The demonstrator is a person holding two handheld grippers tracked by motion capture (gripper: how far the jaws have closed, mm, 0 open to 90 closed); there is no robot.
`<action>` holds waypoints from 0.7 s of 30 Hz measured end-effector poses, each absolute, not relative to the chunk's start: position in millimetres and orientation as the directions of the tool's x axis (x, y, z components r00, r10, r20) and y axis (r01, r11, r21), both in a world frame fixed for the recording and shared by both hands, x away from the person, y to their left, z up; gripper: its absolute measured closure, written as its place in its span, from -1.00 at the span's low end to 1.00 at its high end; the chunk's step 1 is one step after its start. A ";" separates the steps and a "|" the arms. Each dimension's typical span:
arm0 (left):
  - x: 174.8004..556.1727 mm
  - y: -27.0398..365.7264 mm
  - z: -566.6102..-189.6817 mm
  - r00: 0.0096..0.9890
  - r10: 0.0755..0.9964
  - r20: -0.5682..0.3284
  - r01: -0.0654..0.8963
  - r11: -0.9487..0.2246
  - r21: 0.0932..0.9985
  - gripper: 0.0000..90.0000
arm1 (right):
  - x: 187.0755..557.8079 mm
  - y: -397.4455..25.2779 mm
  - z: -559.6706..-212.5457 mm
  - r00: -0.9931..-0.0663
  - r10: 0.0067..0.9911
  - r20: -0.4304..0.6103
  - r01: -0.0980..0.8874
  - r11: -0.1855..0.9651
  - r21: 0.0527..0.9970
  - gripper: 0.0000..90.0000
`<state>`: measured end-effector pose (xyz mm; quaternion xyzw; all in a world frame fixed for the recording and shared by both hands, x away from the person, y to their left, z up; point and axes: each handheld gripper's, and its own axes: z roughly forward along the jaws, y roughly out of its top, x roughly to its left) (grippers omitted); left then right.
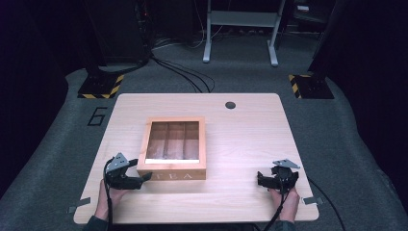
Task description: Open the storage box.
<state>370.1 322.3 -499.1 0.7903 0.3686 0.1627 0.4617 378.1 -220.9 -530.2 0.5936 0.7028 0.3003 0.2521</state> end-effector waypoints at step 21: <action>367.4 325.5 -497.2 0.685 0.724 -0.078 0.401 -0.286 0.870 -0.53 | 378.0 -221.0 -530.2 -0.169 0.986 0.003 0.682 0.115 0.722 -0.99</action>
